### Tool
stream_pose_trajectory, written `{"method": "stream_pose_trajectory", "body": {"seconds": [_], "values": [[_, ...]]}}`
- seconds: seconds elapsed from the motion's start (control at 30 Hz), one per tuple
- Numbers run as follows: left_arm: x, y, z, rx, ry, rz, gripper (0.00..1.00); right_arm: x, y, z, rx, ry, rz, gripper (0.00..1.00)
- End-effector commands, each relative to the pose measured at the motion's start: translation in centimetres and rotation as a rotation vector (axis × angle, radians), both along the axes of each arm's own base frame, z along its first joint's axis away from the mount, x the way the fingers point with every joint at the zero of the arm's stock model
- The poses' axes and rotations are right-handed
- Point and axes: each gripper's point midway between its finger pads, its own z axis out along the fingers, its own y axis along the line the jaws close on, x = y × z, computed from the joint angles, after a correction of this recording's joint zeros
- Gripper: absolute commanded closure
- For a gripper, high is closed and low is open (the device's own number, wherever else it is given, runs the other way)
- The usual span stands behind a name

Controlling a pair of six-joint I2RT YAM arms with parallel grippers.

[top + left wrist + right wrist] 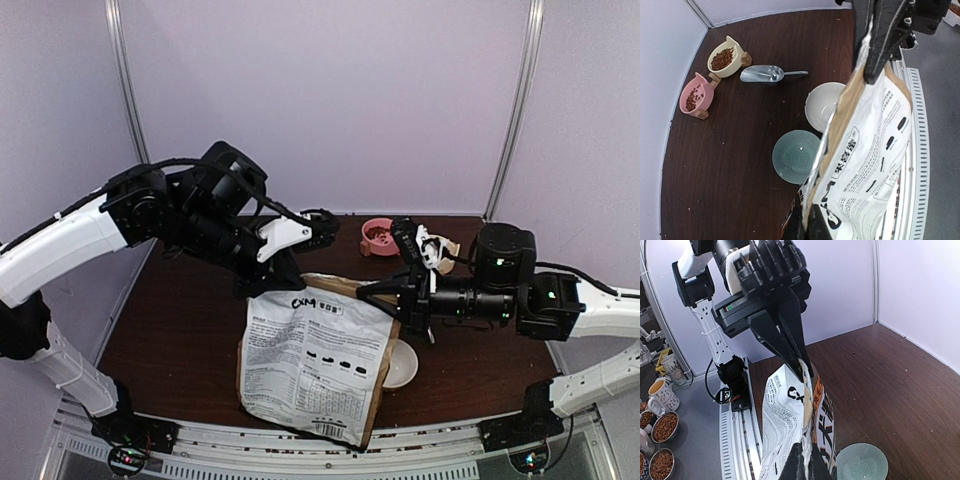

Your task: Serve the pet food

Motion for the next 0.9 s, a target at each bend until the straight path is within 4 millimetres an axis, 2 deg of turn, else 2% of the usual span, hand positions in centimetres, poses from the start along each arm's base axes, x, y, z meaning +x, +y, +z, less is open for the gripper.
{"method": "stream_pose_trajectory", "body": {"seconds": [0.0, 0.07, 0.1, 0.17, 0.33, 0.43, 0.57, 0.67, 0.87], "values": [[4.6, 5.5, -0.4, 0.130, -0.130, 0.216, 0.91, -0.7, -0.9, 3.5, 0.095, -0.048, 0.010, 1.00], [5.0, 6.0, -0.6, 0.146, -0.150, 0.238, 0.85, -0.7, -1.0, 3.4, 0.094, -0.047, 0.011, 1.00], [5.2, 6.3, -0.6, 0.152, -0.157, 0.247, 0.85, -0.7, -0.9, 3.5, 0.094, -0.047, 0.011, 1.00], [5.6, 6.8, -0.6, 0.159, -0.168, 0.263, 1.00, -0.7, -1.0, 3.5, 0.094, -0.047, 0.012, 1.00], [6.4, 7.9, -0.1, 0.160, -0.191, 0.304, 1.00, -0.7, -1.0, 3.5, 0.094, -0.050, 0.012, 1.00], [7.1, 8.8, -0.2, 0.184, -0.221, 0.341, 0.89, -0.7, -1.0, 3.6, 0.094, -0.050, 0.012, 1.00], [7.7, 9.6, -0.3, 0.203, -0.243, 0.372, 0.87, -0.7, -1.1, 3.5, 0.093, -0.051, 0.010, 1.00], [7.9, 10.1, -0.4, 0.209, -0.250, 0.387, 0.99, -0.7, -1.2, 3.5, 0.094, -0.050, 0.009, 1.00], [8.8, 11.3, -0.4, 0.230, -0.280, 0.442, 1.00, -0.7, -1.3, 3.6, 0.097, -0.053, 0.007, 1.00]]}}
